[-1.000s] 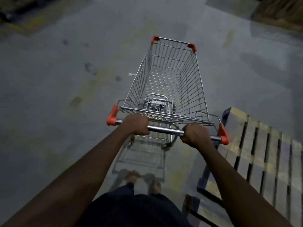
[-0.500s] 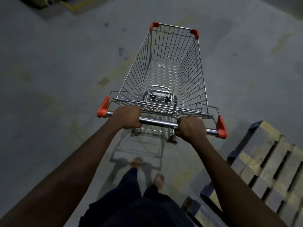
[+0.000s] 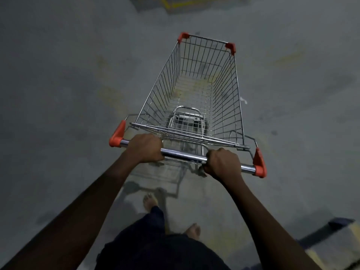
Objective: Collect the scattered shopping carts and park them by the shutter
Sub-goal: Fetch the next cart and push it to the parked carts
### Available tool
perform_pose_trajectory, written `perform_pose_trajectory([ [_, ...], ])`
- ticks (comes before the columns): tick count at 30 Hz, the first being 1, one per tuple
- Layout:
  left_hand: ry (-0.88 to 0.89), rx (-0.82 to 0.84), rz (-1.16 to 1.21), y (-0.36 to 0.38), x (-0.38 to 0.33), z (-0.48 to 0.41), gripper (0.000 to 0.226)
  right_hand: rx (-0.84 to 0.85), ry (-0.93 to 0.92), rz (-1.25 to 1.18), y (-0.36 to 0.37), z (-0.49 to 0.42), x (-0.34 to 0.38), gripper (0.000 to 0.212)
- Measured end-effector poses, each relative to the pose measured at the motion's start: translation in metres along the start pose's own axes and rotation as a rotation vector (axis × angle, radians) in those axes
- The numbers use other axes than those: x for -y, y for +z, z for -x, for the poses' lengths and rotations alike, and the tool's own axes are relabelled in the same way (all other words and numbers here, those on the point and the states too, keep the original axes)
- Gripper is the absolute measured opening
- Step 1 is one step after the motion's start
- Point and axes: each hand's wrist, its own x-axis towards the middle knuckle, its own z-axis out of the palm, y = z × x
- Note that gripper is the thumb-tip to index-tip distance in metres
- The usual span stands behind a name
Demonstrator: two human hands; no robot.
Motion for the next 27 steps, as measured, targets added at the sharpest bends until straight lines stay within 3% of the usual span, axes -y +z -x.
perform_pose_trajectory([
  [12,-0.241,-0.043,0.210,-0.013,0.184,-0.014,0.038,-0.024,-0.224,0.139,-0.054,-0.176,0.135,0.027],
  [27,-0.502,-0.134,0.312,-0.038,0.432,-0.061,0.034,-0.088,-0.502,0.220,-0.123,-0.408,0.331,0.035],
])
